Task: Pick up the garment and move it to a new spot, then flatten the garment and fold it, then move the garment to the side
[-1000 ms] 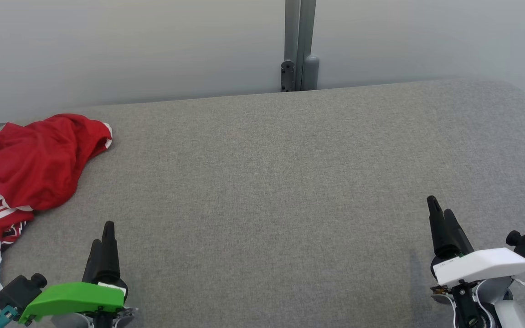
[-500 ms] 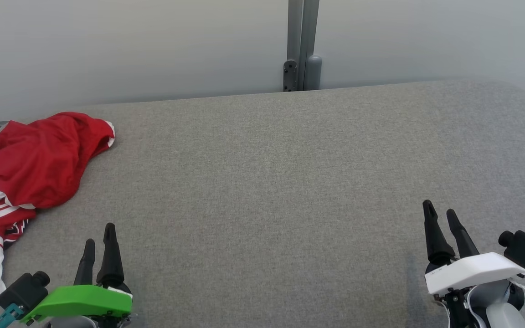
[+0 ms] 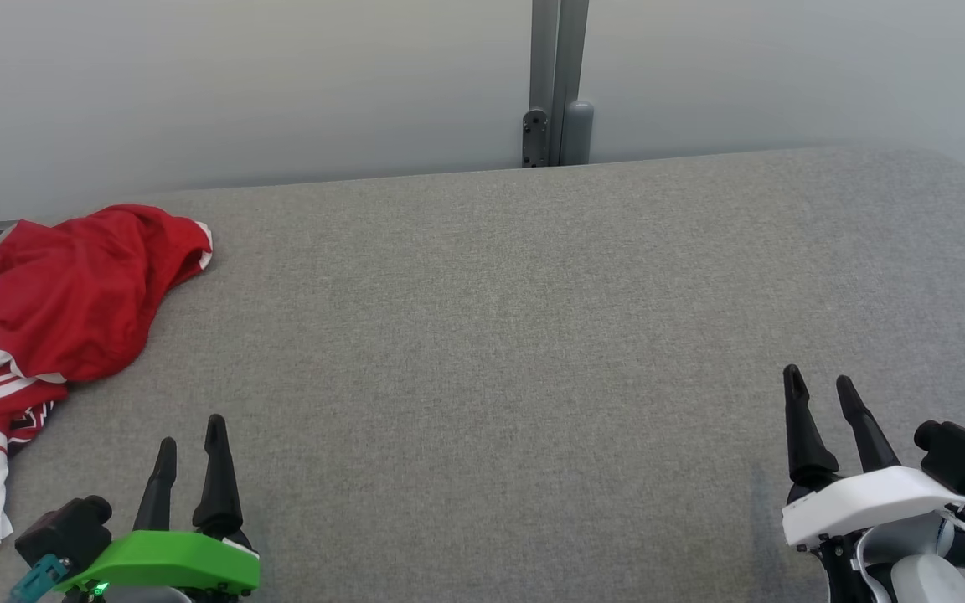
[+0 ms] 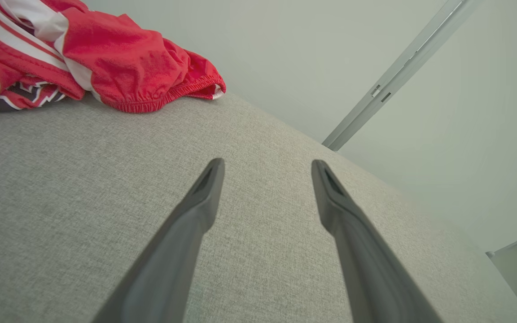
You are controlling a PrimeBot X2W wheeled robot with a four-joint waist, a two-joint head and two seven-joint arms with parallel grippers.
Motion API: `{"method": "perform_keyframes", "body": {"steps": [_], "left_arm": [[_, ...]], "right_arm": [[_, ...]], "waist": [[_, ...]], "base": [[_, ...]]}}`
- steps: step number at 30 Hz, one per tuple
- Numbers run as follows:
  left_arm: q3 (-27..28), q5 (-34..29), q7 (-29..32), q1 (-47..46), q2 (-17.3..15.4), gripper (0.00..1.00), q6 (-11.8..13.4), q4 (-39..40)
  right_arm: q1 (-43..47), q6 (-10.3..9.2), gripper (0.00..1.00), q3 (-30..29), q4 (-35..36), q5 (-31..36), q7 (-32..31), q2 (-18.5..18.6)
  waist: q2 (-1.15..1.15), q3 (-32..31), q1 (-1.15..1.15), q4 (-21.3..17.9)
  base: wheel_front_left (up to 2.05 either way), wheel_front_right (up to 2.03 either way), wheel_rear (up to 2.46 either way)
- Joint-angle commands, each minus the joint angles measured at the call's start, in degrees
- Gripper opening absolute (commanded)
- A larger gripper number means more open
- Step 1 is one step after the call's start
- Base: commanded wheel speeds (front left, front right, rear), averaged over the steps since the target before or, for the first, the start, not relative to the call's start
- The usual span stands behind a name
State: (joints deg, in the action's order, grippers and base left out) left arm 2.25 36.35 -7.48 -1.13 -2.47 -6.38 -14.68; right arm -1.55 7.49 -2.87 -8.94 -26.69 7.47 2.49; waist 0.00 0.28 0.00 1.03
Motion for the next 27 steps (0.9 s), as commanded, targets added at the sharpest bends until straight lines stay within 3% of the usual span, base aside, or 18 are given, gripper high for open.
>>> {"method": "perform_keyframes", "body": {"steps": [1, 27], "left_arm": [[-0.02, -1.85, -0.6, 0.11, -0.38, 1.0, -0.23, 0.44], [-0.42, -17.42, -4.37, 1.35, -0.53, 1.0, -0.75, -1.52]], "right_arm": [[-0.54, 0.0, 1.0, -0.24, 0.67, 2.13, 0.62, 0.38], [0.71, 0.0, 1.0, -0.63, 1.26, 17.9, 4.38, 0.48]], "waist": [[0.0, -0.02, 0.0, 0.03], [0.0, -0.58, 0.0, 1.85]], "base": [[0.0, 0.0, 0.0], [0.0, 0.0, 0.0]]}}
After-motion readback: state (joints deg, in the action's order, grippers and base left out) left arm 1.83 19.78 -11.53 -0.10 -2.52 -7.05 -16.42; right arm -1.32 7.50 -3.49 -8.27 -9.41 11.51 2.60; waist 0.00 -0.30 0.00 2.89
